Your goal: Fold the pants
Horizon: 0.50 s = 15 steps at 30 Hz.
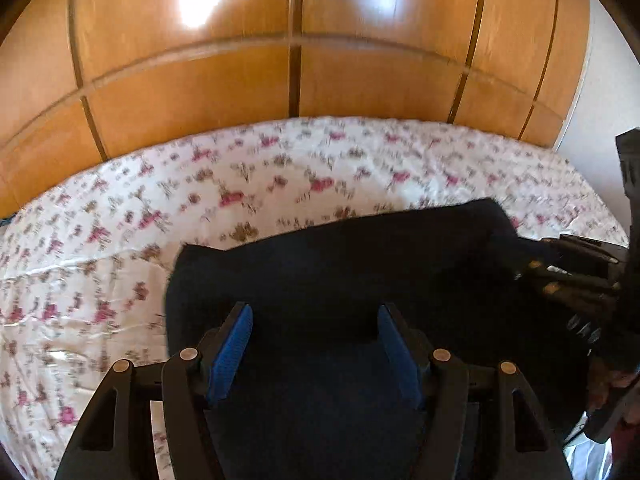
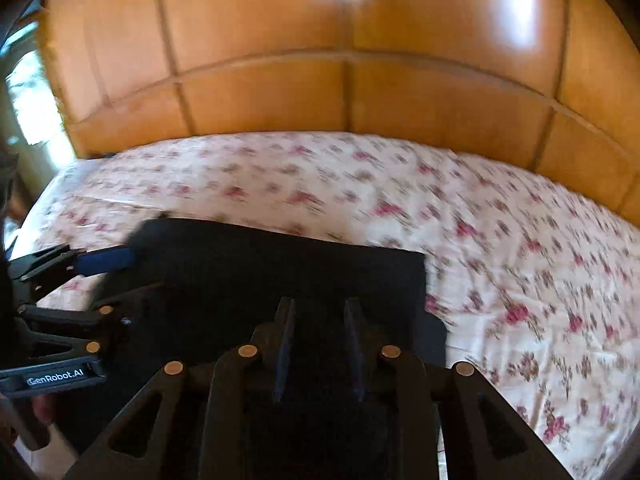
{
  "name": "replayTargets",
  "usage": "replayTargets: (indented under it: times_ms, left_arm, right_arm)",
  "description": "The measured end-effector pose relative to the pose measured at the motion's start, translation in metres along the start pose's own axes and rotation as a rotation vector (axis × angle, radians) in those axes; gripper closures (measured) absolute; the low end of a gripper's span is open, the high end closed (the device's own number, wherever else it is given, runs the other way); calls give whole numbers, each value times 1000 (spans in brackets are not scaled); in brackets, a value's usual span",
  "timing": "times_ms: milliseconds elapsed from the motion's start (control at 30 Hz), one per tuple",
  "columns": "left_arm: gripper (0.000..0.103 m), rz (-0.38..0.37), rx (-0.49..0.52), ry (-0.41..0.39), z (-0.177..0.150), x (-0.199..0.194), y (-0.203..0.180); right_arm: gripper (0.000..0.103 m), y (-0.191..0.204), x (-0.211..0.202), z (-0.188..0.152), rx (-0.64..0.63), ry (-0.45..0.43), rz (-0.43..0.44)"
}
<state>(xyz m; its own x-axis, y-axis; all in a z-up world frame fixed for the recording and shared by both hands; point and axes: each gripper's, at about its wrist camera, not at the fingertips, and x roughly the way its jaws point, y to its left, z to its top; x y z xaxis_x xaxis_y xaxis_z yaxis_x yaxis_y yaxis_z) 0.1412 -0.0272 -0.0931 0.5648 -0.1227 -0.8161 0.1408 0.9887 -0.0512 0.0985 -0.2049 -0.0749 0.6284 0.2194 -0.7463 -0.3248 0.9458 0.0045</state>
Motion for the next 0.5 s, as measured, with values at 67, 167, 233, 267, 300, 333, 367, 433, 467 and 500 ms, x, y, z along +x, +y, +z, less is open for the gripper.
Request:
replayTargets:
  times_ms: [67, 167, 233, 267, 300, 333, 367, 433, 467, 500]
  left_arm:
    - [31, 5, -4, -13, -1, 10, -1]
    - [28, -5, -26, -25, 0, 16, 3]
    - [28, -25, -44, -37, -2, 17, 7]
    - [28, -37, -53, -43, -3, 16, 9]
    - [28, -45, -58, -49, -4, 16, 11]
    - [28, -49, -60, -57, -6, 14, 11]
    - [28, -49, -59, -62, -5, 13, 10]
    - [28, -46, -58, -67, -7, 9, 8]
    - [29, -43, -52, -70, -8, 5, 6]
    - [29, -37, -44, -75, -9, 1, 4]
  right_arm:
    - [95, -14, 8, -6, 64, -16, 32]
    - [98, -22, 16, -12, 98, -64, 26]
    - [98, -21, 16, -13, 108, -85, 19]
    - [98, -20, 16, -14, 105, -94, 13]
    - [98, -18, 16, -15, 96, -102, 5]
    - [98, -17, 17, -14, 89, -111, 1]
    - [98, -15, 14, -16, 82, -123, 0]
    - [98, -16, 12, -20, 86, -145, 21]
    - [98, -18, 10, -21, 96, -149, 38]
    - [98, -22, 7, -23, 116, -149, 63]
